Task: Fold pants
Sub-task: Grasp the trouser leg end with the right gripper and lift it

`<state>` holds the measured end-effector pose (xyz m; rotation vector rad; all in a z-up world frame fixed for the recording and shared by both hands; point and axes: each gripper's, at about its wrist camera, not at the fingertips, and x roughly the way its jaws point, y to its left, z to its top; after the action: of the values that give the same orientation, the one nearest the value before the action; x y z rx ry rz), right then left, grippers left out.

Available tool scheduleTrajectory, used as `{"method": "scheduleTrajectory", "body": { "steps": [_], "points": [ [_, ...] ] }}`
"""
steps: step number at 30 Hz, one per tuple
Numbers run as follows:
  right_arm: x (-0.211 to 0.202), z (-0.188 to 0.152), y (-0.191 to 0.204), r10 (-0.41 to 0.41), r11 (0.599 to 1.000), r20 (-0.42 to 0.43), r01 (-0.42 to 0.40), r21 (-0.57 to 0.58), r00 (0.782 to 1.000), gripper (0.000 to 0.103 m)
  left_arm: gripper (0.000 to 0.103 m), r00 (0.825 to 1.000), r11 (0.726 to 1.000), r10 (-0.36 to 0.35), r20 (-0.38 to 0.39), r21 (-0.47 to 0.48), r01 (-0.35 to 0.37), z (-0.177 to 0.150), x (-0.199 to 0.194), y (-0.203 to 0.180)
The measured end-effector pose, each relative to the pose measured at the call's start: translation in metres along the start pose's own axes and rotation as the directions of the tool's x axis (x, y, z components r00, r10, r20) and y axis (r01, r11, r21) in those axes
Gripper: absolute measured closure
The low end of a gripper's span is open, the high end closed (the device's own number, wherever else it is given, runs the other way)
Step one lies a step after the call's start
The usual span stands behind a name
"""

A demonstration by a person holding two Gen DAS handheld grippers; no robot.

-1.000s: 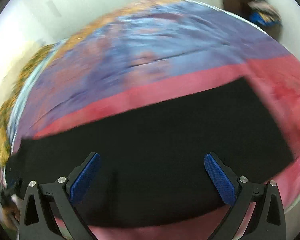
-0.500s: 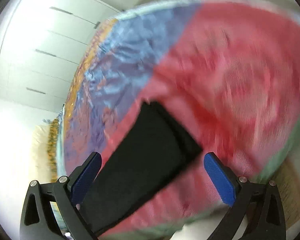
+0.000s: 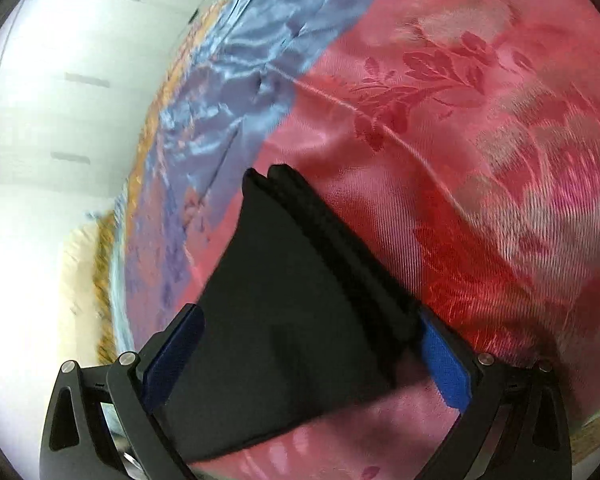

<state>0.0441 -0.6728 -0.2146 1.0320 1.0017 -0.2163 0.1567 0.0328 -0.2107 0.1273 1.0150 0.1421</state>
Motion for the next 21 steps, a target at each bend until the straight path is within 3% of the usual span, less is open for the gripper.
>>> {"method": "scheduleTrajectory", "body": {
  "steps": [5,9,10,11,13,14,16,21],
  "points": [
    [0.005,-0.001,0.003,-0.011,0.999,-0.035,0.009,-0.039,0.999,0.000,0.007,1.000,1.000,0.002,0.003,0.001,-0.002,0.000,0.000,-0.001],
    [0.006,0.004,-0.003,0.026,1.000,0.012,-0.026,0.000,1.000,0.006,0.006,1.000,1.000,0.001,0.004,0.002,-0.001,0.000,0.000,-0.001],
    [0.007,0.005,-0.003,0.023,1.000,0.015,-0.023,-0.006,1.000,0.014,0.006,1.000,1.000,0.001,0.003,0.001,-0.001,0.000,0.000,-0.001],
    [0.008,0.005,-0.003,0.005,1.000,0.008,-0.005,-0.018,1.000,0.035,0.006,1.000,1.000,0.001,0.003,0.001,-0.001,0.000,0.000,-0.001],
    [0.010,0.006,-0.009,0.020,1.000,-0.015,-0.020,0.002,1.000,0.066,0.006,1.000,1.000,0.002,0.003,0.001,-0.002,0.000,0.000,-0.001],
    [0.010,0.006,-0.010,0.036,0.999,-0.021,-0.036,0.003,0.999,0.072,0.006,1.000,1.000,0.002,0.004,0.001,-0.002,0.000,0.000,-0.001],
    [0.007,0.004,-0.007,0.055,0.998,-0.013,-0.056,-0.008,0.998,0.082,0.006,1.000,1.000,0.002,0.004,0.001,-0.002,0.000,0.000,-0.001],
    [-0.010,-0.005,0.012,0.195,0.981,0.042,-0.195,0.001,0.980,0.085,0.006,1.000,1.000,0.000,0.002,-0.004,0.000,0.000,0.000,-0.001]
  ]
}}
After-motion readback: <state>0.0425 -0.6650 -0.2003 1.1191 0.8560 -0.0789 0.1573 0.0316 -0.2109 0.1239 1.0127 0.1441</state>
